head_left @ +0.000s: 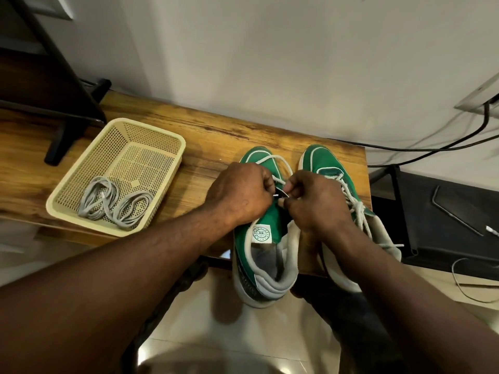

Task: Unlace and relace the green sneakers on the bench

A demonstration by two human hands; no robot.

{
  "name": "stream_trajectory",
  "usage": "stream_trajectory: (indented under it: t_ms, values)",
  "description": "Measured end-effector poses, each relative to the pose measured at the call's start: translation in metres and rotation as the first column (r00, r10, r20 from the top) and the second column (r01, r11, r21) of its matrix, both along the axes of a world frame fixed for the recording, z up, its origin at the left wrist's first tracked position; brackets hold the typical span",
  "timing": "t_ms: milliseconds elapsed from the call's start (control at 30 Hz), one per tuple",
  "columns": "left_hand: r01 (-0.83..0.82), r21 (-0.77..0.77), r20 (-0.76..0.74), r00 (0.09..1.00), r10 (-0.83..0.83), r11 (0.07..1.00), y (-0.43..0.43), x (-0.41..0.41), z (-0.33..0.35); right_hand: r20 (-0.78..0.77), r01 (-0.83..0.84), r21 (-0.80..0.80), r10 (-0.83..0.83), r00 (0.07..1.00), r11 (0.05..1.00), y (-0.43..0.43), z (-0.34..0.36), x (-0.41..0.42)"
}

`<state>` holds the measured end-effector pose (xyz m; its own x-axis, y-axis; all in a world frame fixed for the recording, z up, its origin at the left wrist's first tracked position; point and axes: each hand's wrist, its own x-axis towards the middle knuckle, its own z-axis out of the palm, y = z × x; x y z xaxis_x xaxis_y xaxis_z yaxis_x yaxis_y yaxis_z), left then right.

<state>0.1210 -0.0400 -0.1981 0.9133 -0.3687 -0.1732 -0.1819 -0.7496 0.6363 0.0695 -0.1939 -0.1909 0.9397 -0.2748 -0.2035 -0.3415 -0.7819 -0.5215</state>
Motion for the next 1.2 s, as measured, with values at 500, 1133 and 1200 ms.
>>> stream_trajectory:
  t_ms: [500, 1133, 1200]
  values:
    - [-0.060, -0.020, 0.024, 0.998, 0.061, 0.998, 0.000, -0.003, -0.005, -0.352, 0.392, 0.619, -0.206, 0.913, 0.681, -0.023, -0.011, 0.016]
    - [-0.138, 0.096, 0.102, 0.987, 0.128, 0.986, -0.013, -0.012, -0.008, -0.129, 0.148, 0.420, -0.102, 0.986, 0.896, -0.018, 0.009, 0.002]
    - [-0.142, 0.098, 0.100, 0.986, 0.132, 0.985, -0.013, -0.013, -0.009, -0.090, 0.115, 0.362, -0.088, 0.992, 0.925, -0.016, 0.012, -0.001]
